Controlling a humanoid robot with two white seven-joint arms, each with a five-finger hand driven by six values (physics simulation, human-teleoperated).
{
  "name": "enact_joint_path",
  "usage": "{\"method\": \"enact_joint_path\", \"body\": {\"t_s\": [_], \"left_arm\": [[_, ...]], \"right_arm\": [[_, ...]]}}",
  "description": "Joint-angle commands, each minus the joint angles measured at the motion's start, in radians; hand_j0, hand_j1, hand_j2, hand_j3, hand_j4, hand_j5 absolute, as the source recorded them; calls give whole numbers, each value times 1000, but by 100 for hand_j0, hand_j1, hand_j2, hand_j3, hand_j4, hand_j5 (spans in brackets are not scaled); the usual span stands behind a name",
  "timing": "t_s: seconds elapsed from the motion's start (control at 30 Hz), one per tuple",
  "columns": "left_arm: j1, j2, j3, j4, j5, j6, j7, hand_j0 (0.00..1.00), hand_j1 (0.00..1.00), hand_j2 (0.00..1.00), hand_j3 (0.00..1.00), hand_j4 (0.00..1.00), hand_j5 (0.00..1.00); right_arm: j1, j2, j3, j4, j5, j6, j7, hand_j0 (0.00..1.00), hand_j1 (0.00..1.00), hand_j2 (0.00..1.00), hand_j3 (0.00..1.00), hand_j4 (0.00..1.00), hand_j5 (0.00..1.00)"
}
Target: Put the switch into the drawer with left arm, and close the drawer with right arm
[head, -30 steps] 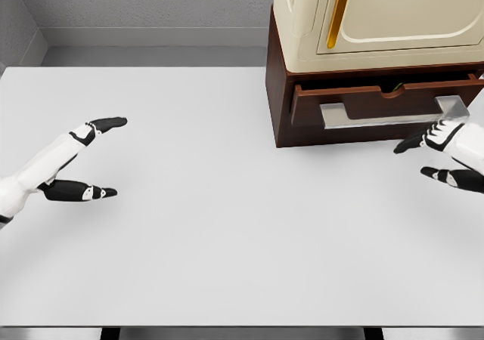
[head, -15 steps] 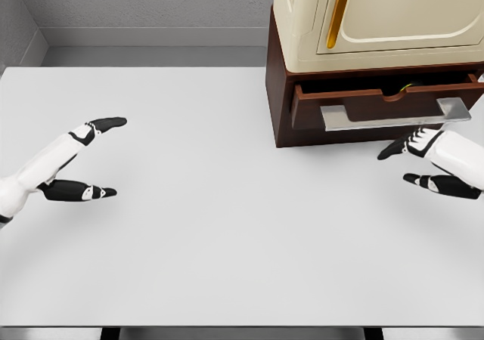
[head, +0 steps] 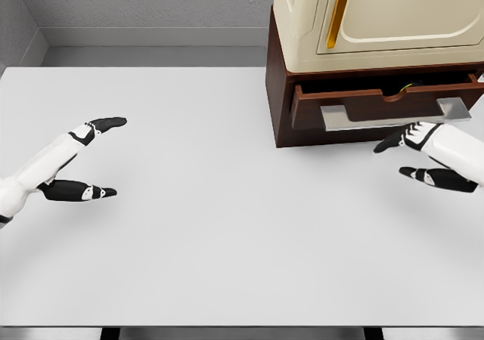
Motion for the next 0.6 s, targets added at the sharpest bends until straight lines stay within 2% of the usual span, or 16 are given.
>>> {"method": "enact_joint_path", "body": {"t_s": [0.0, 0.27, 0.37, 0.43, 0.57], "left_arm": [[0, 1, 0, 0, 8, 3, 0, 100, 100, 100, 100, 100, 100], [0, 1, 0, 5, 8, 3, 0, 100, 100, 100, 100, 100, 100], [0, 1, 0, 3, 8, 3, 0, 100, 100, 100, 100, 100, 100], [0, 1, 0, 0, 8, 3, 0, 100, 100, 100, 100, 100, 100], [0, 1, -1, -3, 8, 3, 0, 100, 100, 100, 100, 100, 100]], "right_arm": [[0, 13, 5, -1, -9, 0, 21, 69, 69, 69, 69, 69, 69], [-17, 53, 8, 32, -9, 0, 59, 69, 69, 69, 69, 69, 69], [-83, 87, 71, 53, -6, 0, 68, 69, 69, 69, 69, 69, 69], [-120, 131, 91, 84, -7, 0, 110, 69, 69, 69, 69, 69, 69], [-126, 142, 91, 102, -7, 0, 111, 69, 69, 69, 69, 69, 69]]}}
